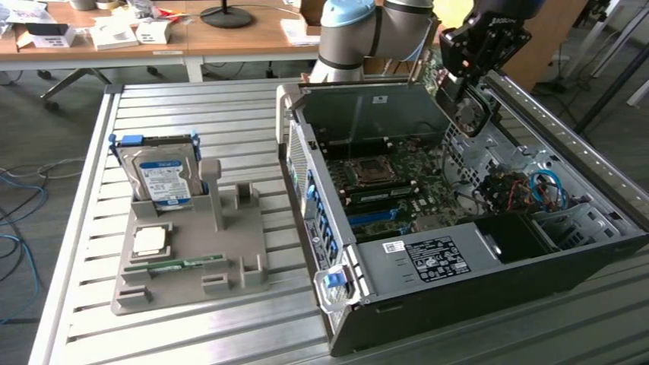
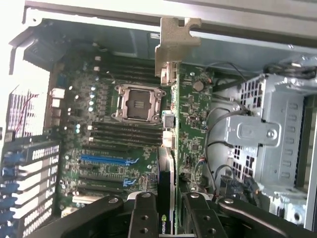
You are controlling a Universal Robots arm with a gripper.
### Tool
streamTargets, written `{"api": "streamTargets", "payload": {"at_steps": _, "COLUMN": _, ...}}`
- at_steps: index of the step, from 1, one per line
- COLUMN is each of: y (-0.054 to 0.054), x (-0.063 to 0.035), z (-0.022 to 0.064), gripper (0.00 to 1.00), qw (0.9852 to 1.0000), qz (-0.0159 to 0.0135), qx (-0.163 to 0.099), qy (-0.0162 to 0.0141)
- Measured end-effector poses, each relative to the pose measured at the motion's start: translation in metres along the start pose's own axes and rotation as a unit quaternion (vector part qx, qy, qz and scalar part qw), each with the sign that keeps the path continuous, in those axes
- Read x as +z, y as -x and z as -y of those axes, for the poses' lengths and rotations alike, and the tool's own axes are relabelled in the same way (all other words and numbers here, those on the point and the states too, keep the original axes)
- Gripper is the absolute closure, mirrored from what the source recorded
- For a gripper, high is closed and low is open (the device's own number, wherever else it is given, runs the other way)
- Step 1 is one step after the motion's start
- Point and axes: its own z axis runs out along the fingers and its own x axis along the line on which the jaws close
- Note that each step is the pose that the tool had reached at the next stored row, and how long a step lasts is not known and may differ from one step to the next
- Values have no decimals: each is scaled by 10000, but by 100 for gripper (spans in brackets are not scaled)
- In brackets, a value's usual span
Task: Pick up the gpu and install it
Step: 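Insert the gpu into the slot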
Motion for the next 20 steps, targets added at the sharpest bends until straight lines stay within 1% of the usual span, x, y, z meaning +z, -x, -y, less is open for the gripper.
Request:
{"api": "streamTargets", "payload": {"at_steps": 3, "y": 0, "x": 0, "z": 0, "gripper": 74, "qw": 9996, "qz": -22, "qx": -277, "qy": 3}}
{"api": "streamTargets", "payload": {"at_steps": 5, "y": 0, "x": 1, "z": 0, "gripper": 74, "qw": 9990, "qz": -36, "qx": -456, "qy": 5}}
{"api": "streamTargets", "payload": {"at_steps": 7, "y": 0, "x": 1, "z": 0, "gripper": 74, "qw": 9980, "qz": -50, "qx": -635, "qy": 6}}
{"api": "streamTargets", "payload": {"at_steps": 10, "y": 0, "x": 2, "z": 0, "gripper": 74, "qw": 9959, "qz": -72, "qx": -904, "qy": 8}}
{"api": "streamTargets", "payload": {"at_steps": 13, "y": 0, "x": 2, "z": 0, "gripper": 74, "qw": 9931, "qz": -93, "qx": -1168, "qy": 9}}
{"api": "streamTargets", "payload": {"at_steps": 15, "y": 0, "x": 3, "z": 0, "gripper": 74, "qw": 9908, "qz": -108, "qx": -1352, "qy": 10}}
{"api": "streamTargets", "payload": {"at_steps": 17, "y": 0, "x": 3, "z": 0, "gripper": 74, "qw": 9882, "qz": -122, "qx": -1529, "qy": 12}}
{"api": "streamTargets", "payload": {"at_steps": 20, "y": 0, "x": 4, "z": 0, "gripper": 74, "qw": 9837, "qz": -142, "qx": -1794, "qy": 16}}
